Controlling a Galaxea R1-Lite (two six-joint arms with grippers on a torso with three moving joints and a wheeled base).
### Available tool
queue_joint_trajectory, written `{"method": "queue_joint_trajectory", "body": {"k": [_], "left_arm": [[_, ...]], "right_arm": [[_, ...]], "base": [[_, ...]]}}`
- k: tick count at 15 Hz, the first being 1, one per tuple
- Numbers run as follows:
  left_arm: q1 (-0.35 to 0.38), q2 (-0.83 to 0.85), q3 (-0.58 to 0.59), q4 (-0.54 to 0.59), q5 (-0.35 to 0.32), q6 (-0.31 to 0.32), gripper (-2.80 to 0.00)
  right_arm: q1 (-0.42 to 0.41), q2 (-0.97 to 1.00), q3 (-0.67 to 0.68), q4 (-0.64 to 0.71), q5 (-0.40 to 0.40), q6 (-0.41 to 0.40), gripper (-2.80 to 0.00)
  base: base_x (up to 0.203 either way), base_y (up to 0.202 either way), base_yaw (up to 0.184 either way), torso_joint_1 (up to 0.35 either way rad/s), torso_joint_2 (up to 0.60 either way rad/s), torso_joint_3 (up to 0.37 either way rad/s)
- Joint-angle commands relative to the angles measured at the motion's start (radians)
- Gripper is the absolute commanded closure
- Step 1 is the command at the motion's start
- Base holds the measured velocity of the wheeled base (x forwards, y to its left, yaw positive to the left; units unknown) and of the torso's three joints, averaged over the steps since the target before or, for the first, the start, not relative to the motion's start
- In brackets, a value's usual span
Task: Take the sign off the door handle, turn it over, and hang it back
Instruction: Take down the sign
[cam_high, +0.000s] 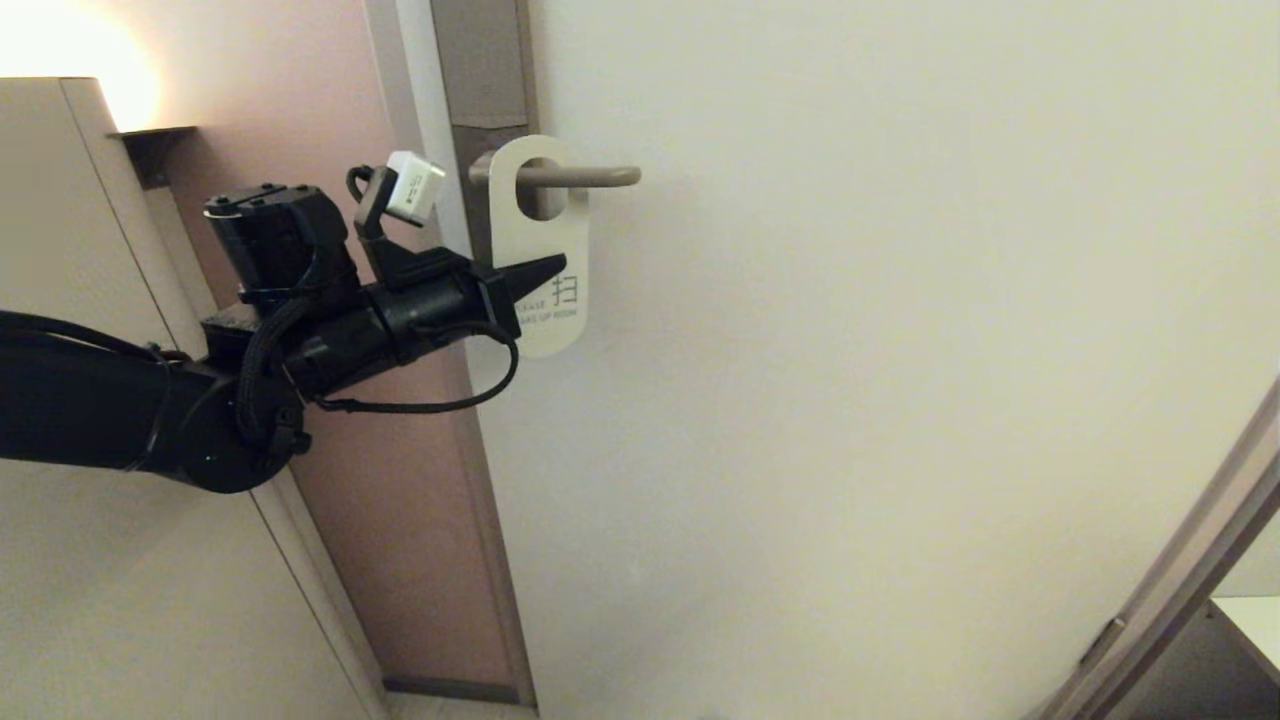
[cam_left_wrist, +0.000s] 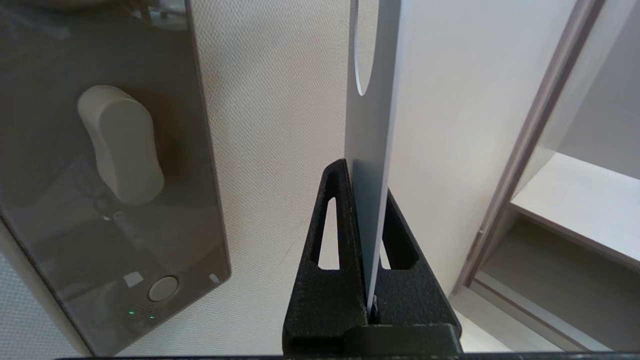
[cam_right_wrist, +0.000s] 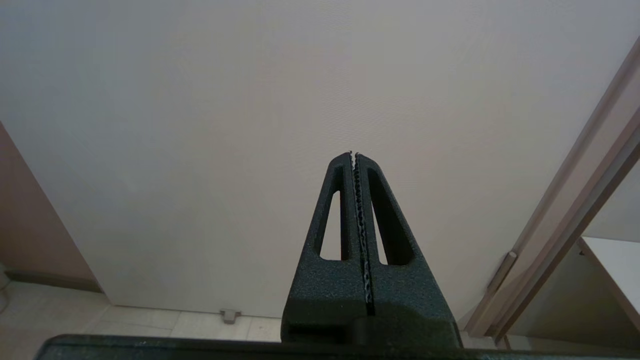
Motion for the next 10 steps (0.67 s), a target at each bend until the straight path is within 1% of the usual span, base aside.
{"method": "queue_joint_trajectory", "body": {"k": [1,5,8,10], "left_arm": [[-0.005,-0.005,0.000,-0.004,0.006,0.004,0.00],[-0.008,-0.007,0.000,0.004,0.060,0.047,0.00],[-0.009,-0.001,-0.002,0.010,0.100,0.055,0.00],[-0.020,-0.001,-0.002,0.010,0.113,0.064,0.00]], "right_arm": [[0.000,0.001,0.000,0.000,0.001,0.000,0.00],[0.001,0.001,0.000,0.000,0.001,0.000,0.00],[0.000,0.001,0.000,0.000,0.001,0.000,0.00],[0.000,0.001,0.000,0.000,0.001,0.000,0.00]], "base": [[0.000,0.000,0.000,0.000,0.00,0.000],[0.000,0.000,0.000,0.000,0.00,0.000],[0.000,0.000,0.000,0.000,0.00,0.000],[0.000,0.000,0.000,0.000,0.00,0.000]]}}
